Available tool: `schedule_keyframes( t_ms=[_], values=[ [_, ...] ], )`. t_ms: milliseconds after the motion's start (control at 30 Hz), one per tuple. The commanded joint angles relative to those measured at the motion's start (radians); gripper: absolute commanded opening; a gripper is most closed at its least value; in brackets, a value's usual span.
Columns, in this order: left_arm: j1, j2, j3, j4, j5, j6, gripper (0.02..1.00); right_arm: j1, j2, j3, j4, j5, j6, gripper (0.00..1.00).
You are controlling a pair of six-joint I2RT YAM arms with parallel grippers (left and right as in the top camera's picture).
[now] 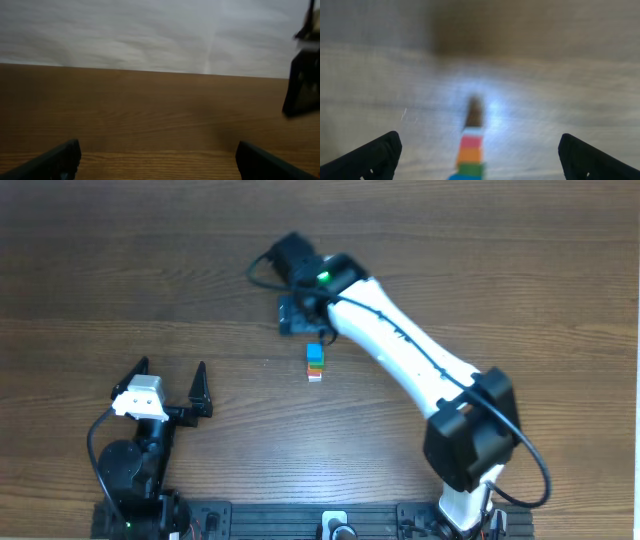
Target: Stack Cubes
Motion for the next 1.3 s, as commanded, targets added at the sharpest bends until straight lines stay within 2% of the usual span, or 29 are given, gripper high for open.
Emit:
schedule_keyframes(
  t_ms=[33,267,533,567,633,867,967,1300],
  values=[
    [0.005,-0.008,-0.006,0.002,0.009,0.018,1.000,-0.188,-0.120,0.024,0.020,0.050,-0.169,0.993],
    [0.005,-0.008,-0.006,0.002,0.009,0.019,0.998,-0.376,-0.268,-0.112,0.114,0.084,-0.301,0.993],
    [0.005,-0.008,-0.006,0.002,0.009,0.018,0.998,-0.493,-0.662,-0.619,0.460,0.083,-0.357,0.993],
    [0.005,-0.008,-0.006,0.002,0.009,0.019,1.000,-0.505,-0.824,-0.794,0.580,0.083,-0.401,0.991],
    [0.005,-0.008,-0.006,0.002,0.009,0.018,1.000,-0.520,-0.941,-0.906,0.655,0.082,-0.416,0.991],
    [0.005,-0.008,-0.006,0.002,0.009,0.019,1.000,-0.636,-1.288,-1.184,0.799,-0.016,-0.458,0.993],
    [0.005,-0.008,-0.006,0.002,0.009,0.019,1.000,-0.644,-1.492,-1.319,0.867,-0.060,-0.505,0.991],
    [0.005,-0.008,-0.006,0.002,0.009,0.019,1.000,-0.642,-1.734,-1.513,0.882,-0.111,-0.504,0.993]
  ],
)
